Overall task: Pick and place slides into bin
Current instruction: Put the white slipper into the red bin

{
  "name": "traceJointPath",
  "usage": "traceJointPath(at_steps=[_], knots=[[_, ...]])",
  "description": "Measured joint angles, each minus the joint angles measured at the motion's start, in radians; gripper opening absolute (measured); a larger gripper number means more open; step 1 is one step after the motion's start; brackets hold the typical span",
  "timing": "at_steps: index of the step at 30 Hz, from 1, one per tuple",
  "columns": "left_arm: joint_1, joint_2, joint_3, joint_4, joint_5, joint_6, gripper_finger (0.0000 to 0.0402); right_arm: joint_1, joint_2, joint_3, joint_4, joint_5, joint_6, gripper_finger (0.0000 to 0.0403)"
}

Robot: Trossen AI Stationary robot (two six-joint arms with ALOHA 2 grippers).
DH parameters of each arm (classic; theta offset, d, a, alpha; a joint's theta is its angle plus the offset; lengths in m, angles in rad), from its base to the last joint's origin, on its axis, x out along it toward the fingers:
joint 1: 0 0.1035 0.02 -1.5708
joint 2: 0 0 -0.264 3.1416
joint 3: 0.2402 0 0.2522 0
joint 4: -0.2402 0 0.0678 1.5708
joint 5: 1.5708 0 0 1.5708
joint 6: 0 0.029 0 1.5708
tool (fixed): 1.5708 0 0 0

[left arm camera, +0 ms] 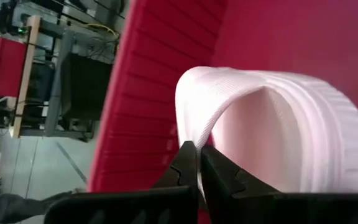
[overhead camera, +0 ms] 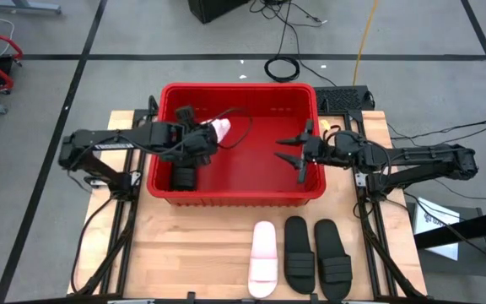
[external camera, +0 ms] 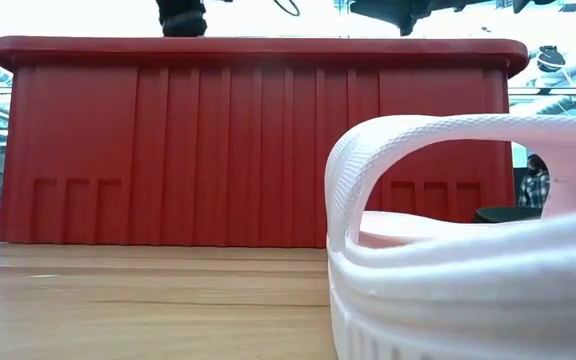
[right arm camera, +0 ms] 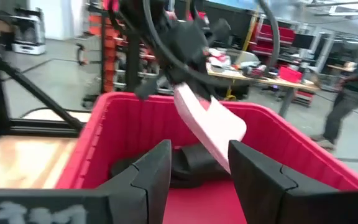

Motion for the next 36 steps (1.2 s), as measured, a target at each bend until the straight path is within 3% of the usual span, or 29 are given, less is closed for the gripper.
traceJointPath(at_steps=[16,21,25,36], knots=[[0.001,-0.010,-0.257,0.064,0.053,-0.171,0.0000,-0.007,0.000,0.000,0.007,0.002,0.018,0.0153],[-0.001,-0.011,-0.318,0.180,0.145,-0.148,0.0000,-0.007,0.000,0.000,0.013,0.002,0.018,0.0153],[-0.006,-0.010,-0.340,0.206,0.208,-0.137,0.0001,-0.007,0.000,0.000,0.016,0.002,0.020,0.0153],[-0.007,-0.010,-0.342,0.196,0.264,-0.148,0.0023,-0.007,0.000,0.000,0.015,0.002,0.026,0.0153]])
